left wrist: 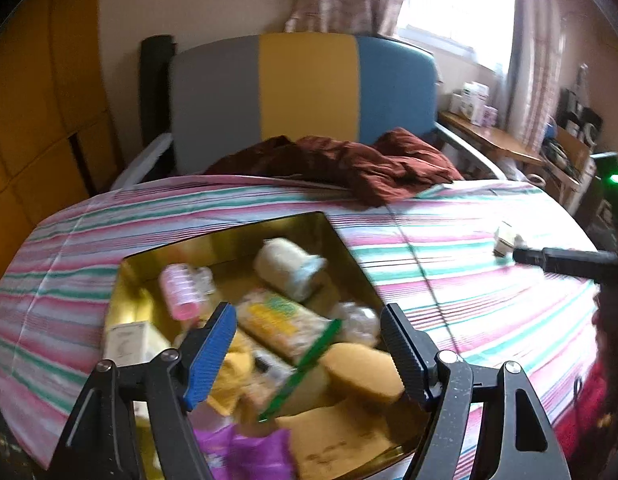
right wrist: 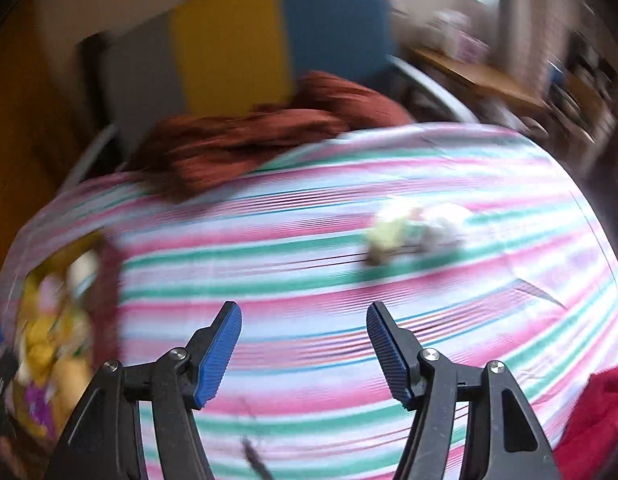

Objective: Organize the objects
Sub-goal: 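Move both tools back from the tray toward the remaining items, then grasp the wrapped ball with the right tool while the left tool grasps the green box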

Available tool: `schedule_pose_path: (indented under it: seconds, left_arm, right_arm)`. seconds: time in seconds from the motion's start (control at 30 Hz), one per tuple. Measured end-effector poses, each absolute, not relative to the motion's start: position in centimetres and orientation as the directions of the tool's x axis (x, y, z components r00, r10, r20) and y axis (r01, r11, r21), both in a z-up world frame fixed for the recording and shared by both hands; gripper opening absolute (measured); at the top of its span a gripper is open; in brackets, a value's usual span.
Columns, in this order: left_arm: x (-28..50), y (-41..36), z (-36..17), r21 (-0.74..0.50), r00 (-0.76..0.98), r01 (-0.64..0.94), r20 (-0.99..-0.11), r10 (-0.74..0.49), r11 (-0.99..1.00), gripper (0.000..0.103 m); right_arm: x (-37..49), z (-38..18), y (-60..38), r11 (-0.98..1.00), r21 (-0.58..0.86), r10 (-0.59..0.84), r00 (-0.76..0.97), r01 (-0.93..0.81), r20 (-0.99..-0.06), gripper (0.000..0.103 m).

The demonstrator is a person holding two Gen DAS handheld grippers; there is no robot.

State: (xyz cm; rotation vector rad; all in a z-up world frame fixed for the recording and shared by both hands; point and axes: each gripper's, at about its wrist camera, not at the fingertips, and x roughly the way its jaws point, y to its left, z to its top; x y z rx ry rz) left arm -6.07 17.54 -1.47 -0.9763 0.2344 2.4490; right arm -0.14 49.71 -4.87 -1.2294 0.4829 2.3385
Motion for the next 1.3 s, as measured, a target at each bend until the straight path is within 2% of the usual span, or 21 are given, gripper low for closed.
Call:
schedule_pose_path:
  seconds: [0.17, 0.27, 0.37, 0.63, 0.7, 0.77, 0.87, 0.97, 1.13, 1.3]
  left_arm:
    - [-5.7, 20.8, -1.4, -0.021, -0.59, -0.566, -0.688, 0.423, -0.824, 0.075]
    - [-5.5, 22.9, -1.1, -0.024, -0.568, -0.605, -0.687, 0.453, -0.796, 0.075]
    - [-5.2, 25.3, -0.6, -0.03, -0.545, -0.644, -0.683, 0.486, -0.765, 0.078]
    - [-4.8, 30.7, -0.9, -0.036, -0.484, -0.712, -0.699, 0.526, -0.702, 0.078]
    - [-4.9, 31.9, -1.2, -0.035, -0.471, -0.722, -0.707, 0.528, -0.69, 0.078]
    - [-5.0, 33.0, -1.5, -0.035, -0.457, -0.73, -0.717, 0.526, -0.682, 0.078]
    - [-5.3, 34.6, -2.1, -0.04, -0.435, -0.74, -0.733, 0.523, -0.672, 0.078]
    - [-5.3, 36.1, -2.4, -0.041, -0.423, -0.746, -0.742, 0.521, -0.664, 0.078]
    - [-5.5, 38.9, -2.8, -0.018, -0.415, -0.766, -0.75, 0.515, -0.642, 0.078]
    - [-6.2, 42.4, -3.8, 0.017, -0.406, -0.791, -0.762, 0.504, -0.611, 0.078]
  right_arm:
    - [0.6, -6.9, 59.4, -0.681, 0.135, 0.277, -0.425, -0.719, -0.862, 0.066]
    - [0.2, -8.4, 63.9, -0.607, 0.196, 0.242, -0.414, -0.77, -0.877, 0.066]
    - [0.1, -9.5, 66.6, -0.526, 0.309, 0.18, -0.459, -0.793, -0.87, 0.066]
    - [-1.8, -12.2, 68.8, -0.496, 0.341, 0.136, -0.46, -0.799, -0.878, 0.066]
    - [-2.3, -12.7, 68.8, -0.516, 0.332, 0.124, -0.451, -0.79, -0.884, 0.061]
    - [-2.5, -13.3, 69.1, -0.528, 0.331, 0.108, -0.448, -0.782, -0.888, 0.047]
    - [-2.2, -12.9, 69.0, -0.543, 0.352, 0.083, -0.466, -0.763, -0.881, 0.038]
    - [-1.4, -11.8, 68.8, -0.552, 0.353, 0.095, -0.477, -0.756, -0.874, 0.037]
    - [0.0, -9.3, 68.0, -0.59, 0.257, 0.187, -0.438, -0.766, -0.879, 0.037]
    - [0.0, -8.9, 68.7, -0.581, 0.255, 0.192, -0.434, -0.773, -0.88, 0.037]
